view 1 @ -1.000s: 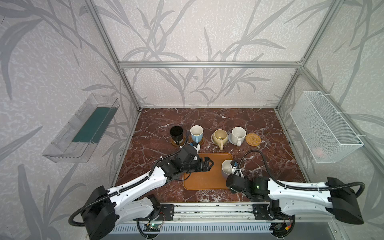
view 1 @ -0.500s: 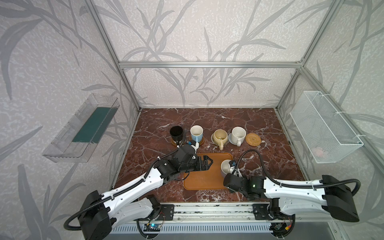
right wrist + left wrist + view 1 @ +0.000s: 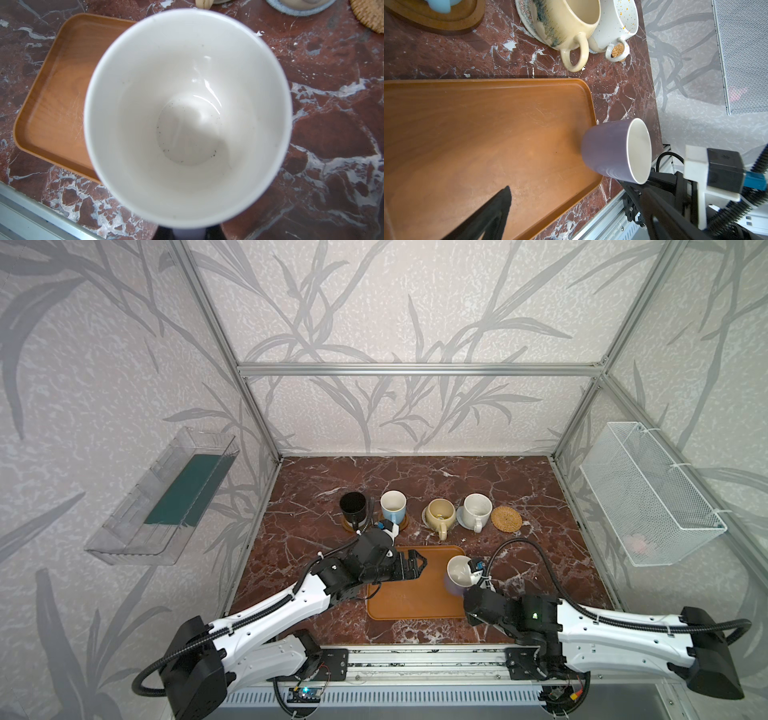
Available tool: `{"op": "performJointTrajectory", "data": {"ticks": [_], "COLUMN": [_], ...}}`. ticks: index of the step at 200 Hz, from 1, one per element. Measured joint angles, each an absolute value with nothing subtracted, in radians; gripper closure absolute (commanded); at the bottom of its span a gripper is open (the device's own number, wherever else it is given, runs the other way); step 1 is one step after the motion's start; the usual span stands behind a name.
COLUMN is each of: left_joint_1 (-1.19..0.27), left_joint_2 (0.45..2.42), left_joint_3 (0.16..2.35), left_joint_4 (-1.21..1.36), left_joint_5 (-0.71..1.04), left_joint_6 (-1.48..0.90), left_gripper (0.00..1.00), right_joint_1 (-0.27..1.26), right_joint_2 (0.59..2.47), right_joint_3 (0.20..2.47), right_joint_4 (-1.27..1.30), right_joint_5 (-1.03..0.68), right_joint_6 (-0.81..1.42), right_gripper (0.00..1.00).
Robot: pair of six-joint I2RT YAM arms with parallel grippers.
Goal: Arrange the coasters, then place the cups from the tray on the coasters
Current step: 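Carry the lavender mug toward the rattan coaster with the right gripper while the left hovers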
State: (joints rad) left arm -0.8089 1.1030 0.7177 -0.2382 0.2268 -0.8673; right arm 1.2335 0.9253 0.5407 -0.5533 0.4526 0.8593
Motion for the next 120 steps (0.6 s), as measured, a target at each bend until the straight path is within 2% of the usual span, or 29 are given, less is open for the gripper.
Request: {"op": "performJointTrajectory", "data": {"ticks": [72, 120], "left_joint_1": [-0.811, -0.838], "left_joint_2": [1.116, 1.182], "left_joint_3": [0.722, 0.845], "left_joint_4": [-0.170, -0.152], "left_joint_5": [0.229, 0.229], "left_joint_6": [-0.894, -0.890], "left_gripper": [0.01, 0.01], "right_joint_1": [1.069, 0.930], "right_joint_2": [0.748, 0.714], "right_joint_3": [0.546, 0.626], "right_joint_4": [-0.711, -0.831], "right_joint_5": [0.393, 0.355], "right_joint_6": [0.779, 0.707], "right_gripper": [0.95, 0.95]}}
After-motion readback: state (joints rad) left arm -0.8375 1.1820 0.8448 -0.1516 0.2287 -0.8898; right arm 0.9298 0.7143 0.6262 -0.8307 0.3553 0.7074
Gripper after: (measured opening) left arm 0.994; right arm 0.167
